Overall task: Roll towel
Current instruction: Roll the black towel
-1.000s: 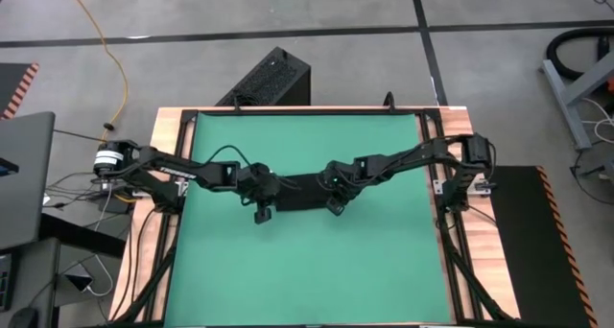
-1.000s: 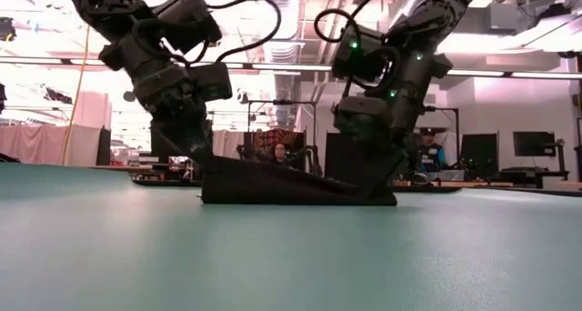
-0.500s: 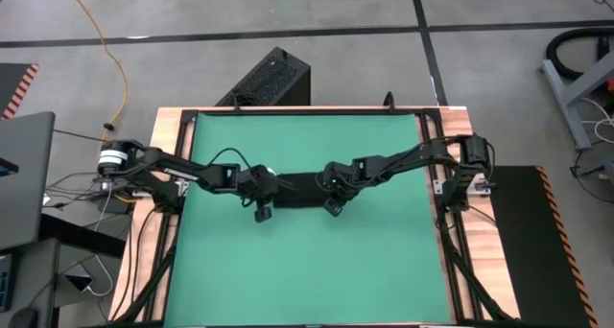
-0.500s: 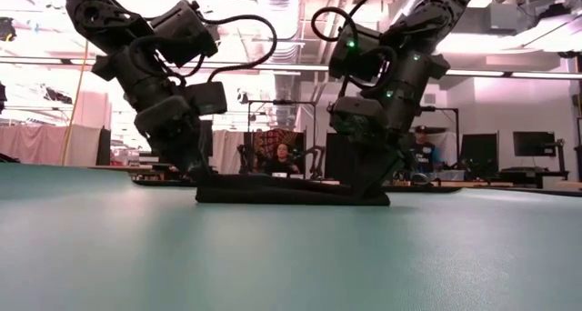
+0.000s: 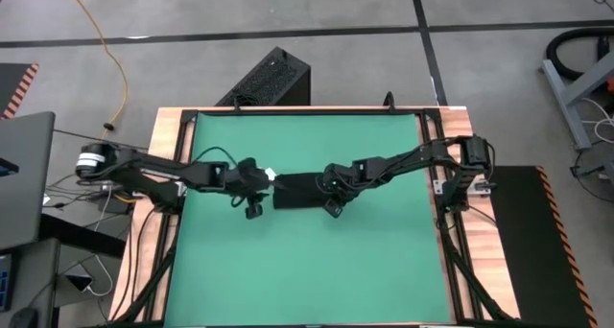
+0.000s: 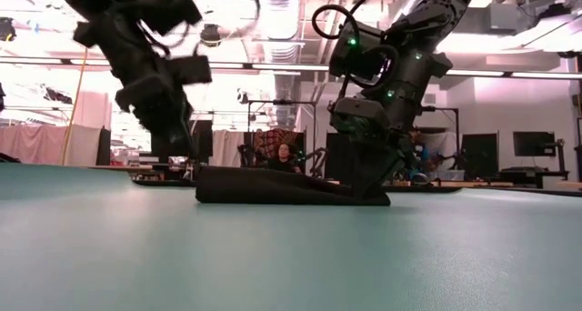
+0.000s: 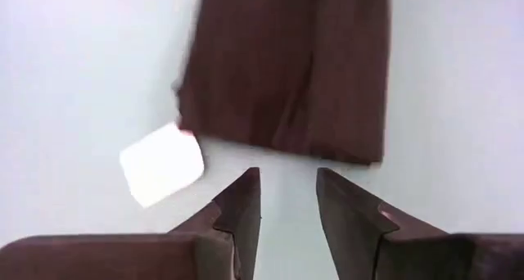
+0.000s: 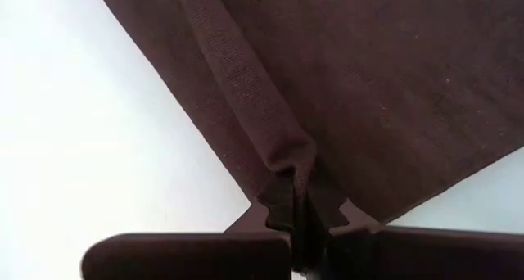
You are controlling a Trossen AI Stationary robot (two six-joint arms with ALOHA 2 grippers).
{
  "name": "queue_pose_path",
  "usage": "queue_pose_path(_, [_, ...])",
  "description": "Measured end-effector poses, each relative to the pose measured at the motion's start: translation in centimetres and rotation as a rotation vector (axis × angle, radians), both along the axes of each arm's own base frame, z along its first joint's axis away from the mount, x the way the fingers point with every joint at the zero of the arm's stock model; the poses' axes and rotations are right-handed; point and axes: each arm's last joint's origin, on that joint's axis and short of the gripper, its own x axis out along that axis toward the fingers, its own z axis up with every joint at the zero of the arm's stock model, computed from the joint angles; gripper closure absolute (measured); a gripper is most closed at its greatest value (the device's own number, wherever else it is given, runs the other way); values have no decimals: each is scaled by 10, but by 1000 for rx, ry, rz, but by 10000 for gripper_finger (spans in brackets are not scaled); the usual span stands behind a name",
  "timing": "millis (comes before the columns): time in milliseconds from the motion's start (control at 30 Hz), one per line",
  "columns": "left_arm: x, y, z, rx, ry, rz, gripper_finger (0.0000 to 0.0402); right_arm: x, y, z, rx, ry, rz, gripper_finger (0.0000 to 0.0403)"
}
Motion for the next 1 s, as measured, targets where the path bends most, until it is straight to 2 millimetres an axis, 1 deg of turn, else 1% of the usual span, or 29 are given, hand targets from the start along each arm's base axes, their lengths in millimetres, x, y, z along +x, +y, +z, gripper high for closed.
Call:
queue_pose_path(33, [-2, -3, 4, 17, -46, -1, 292, 0, 0, 0, -3, 0, 0, 386])
queue_pose_path(100, [-1, -9, 12, 31, -191, -30, 296, 0, 0, 0, -3, 0, -2, 386])
queue_pose_path(133, [0, -13, 12, 40, -257, -60, 301, 0, 0, 0, -2, -1, -2, 386])
queue_pose_path(167, [1, -17, 11, 48, -318, -92, 310, 0, 0, 0, -3, -1, -2, 386])
queue_pose_path(233, [3, -25, 1, 76, -372, -140, 334, 0, -1, 0, -3, -2, -2, 386])
queue_pose_path(333, [7, -29, -14, 139, -384, -142, 384, 0, 0, 0, -3, -5, -2, 386])
queue_pose_path(367, [10, -29, -18, 150, -387, -135, 392, 1, -1, 0, -3, -7, -2, 386])
queue_pose_path(567, [20, -27, -56, 144, -279, -120, 399, 1, -1, 0, -3, -16, -2, 386])
queue_pose_path(700, [24, -26, -74, 131, -245, -82, 401, 2, -1, 0, -3, -19, -1, 386])
queue_pose_path(867, [24, -24, -84, 124, -214, -24, 401, 2, 3, 1, -26, -27, 41, 381])
queue_pose_path(1000, [22, -24, -85, 107, -195, -25, 401, -2, 10, 16, -157, -57, 87, 360])
